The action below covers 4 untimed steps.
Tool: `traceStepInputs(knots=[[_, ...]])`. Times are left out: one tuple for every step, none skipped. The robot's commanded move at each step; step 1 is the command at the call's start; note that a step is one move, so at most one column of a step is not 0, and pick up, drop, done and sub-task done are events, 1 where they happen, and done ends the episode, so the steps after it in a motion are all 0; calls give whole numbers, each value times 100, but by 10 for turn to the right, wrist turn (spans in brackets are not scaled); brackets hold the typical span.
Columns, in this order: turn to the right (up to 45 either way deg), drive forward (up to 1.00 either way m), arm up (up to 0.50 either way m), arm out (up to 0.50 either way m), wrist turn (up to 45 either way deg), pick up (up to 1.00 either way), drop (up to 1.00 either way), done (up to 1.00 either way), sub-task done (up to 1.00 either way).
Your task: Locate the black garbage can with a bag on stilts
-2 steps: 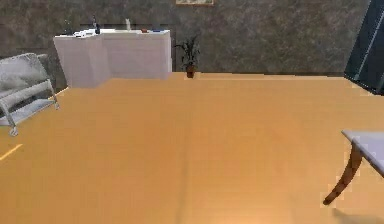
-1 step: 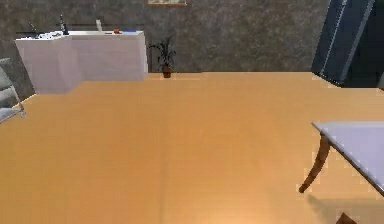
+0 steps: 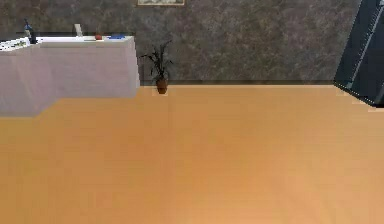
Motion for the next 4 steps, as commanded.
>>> traceStepInputs(knots=[[300, 0, 0, 0, 0, 0, 0, 0, 0], [0, 100, 0, 0, 0, 0, 0, 0, 0], [90, 0, 0, 0, 0, 0, 0, 0, 0], [0, 20, 0, 0, 0, 0, 0, 0, 0]])
